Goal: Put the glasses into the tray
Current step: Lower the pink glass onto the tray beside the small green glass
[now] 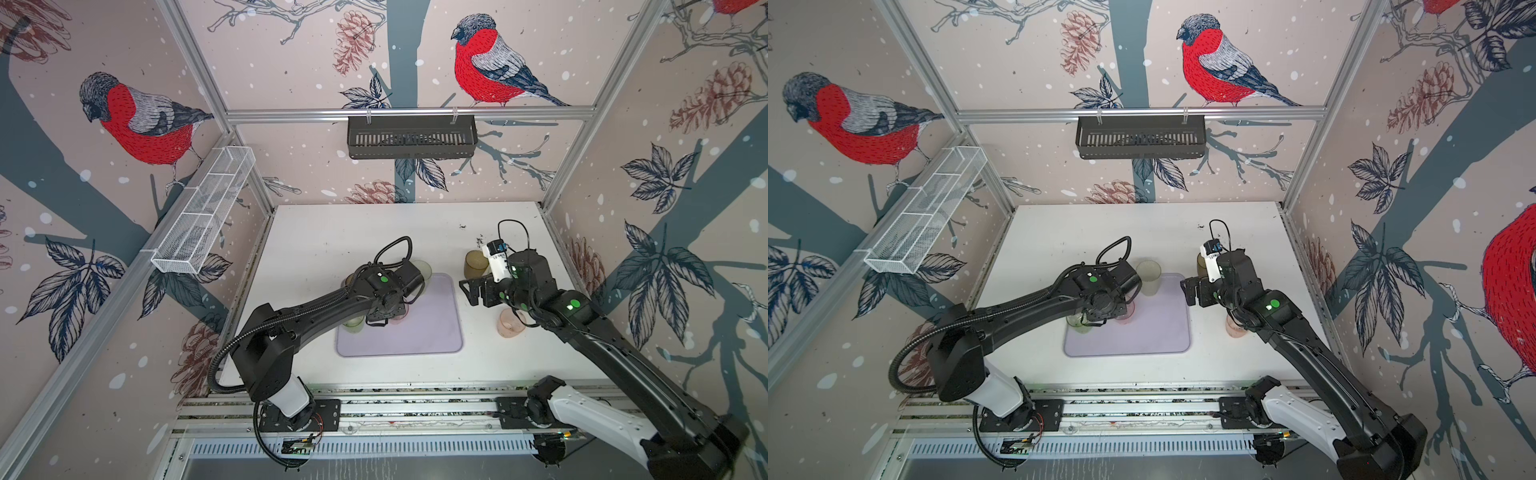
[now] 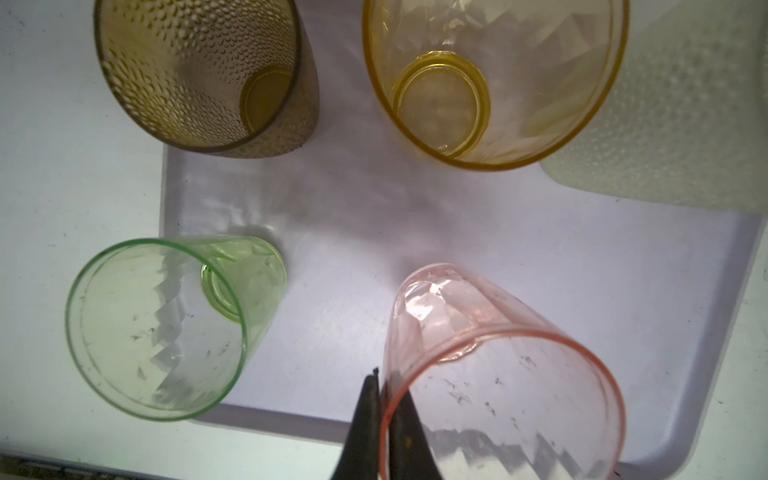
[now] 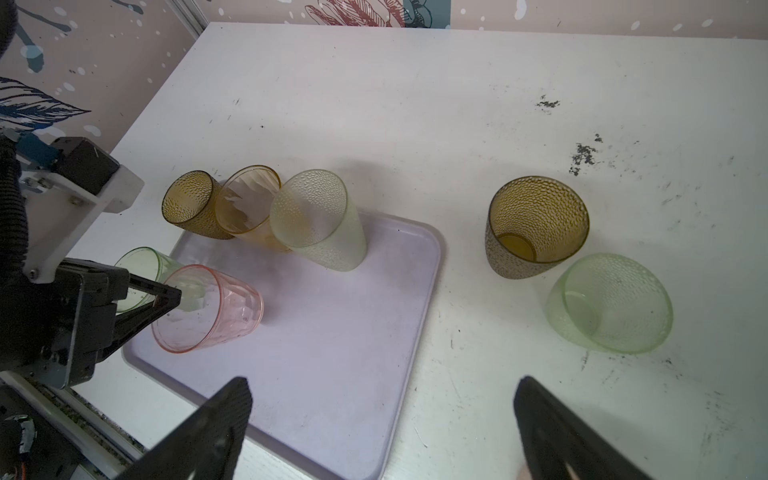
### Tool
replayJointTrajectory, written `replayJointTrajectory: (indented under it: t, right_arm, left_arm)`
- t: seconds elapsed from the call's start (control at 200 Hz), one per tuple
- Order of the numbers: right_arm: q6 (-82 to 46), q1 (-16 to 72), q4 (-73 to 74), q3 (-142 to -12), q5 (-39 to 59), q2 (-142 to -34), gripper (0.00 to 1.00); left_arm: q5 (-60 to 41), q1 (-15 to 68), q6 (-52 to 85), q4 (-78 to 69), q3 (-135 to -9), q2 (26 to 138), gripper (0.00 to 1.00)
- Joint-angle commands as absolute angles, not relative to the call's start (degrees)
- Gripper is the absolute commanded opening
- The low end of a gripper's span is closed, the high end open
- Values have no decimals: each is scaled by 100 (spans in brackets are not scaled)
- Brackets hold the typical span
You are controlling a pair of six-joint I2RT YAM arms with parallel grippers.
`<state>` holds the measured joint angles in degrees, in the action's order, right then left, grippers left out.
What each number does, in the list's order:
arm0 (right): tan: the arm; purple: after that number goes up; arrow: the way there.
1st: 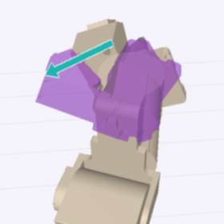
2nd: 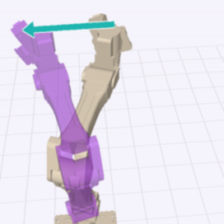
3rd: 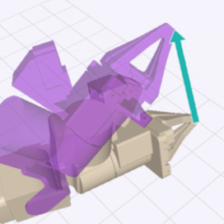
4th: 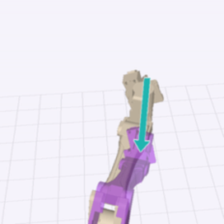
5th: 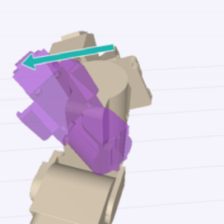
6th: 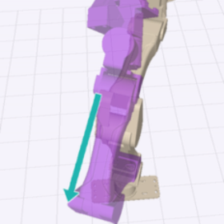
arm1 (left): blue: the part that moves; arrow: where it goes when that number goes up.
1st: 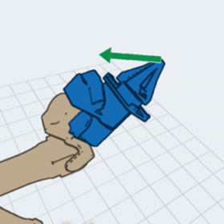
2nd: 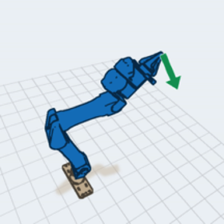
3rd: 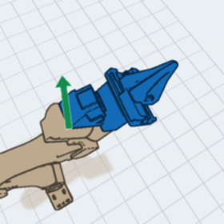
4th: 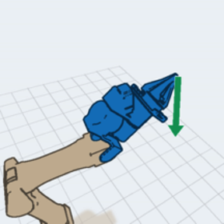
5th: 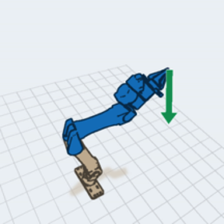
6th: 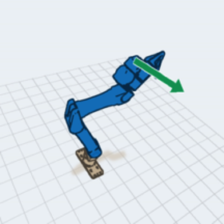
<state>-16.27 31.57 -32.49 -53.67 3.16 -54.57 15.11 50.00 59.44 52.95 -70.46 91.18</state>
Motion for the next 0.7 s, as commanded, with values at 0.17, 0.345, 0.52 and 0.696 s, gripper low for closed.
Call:
replayJointTrajectory:
  t: [0.17, 0.345, 0.52, 0.696]
  right_arm:
    - [-1673, 3217, -3058, -5370, 207, -5469, 100]
    - [-1679, 3232, -3062, -5414, 176, -5496, 100]
    - [-1677, 3242, -3067, -5432, 142, -5506, 100]
    - [-1686, 3243, -3063, -5449, 123, -5524, 100]
  left_arm:
    - [1610, 4818, 5845, 5214, -6829, 9040, 0]
    - [1490, 4720, 5904, 5019, -6558, 8921, 0]
    - [1508, 4710, 5910, 5046, -6438, 8882, 0]
    - [1434, 4685, 6007, 4958, -6277, 8765, 0]
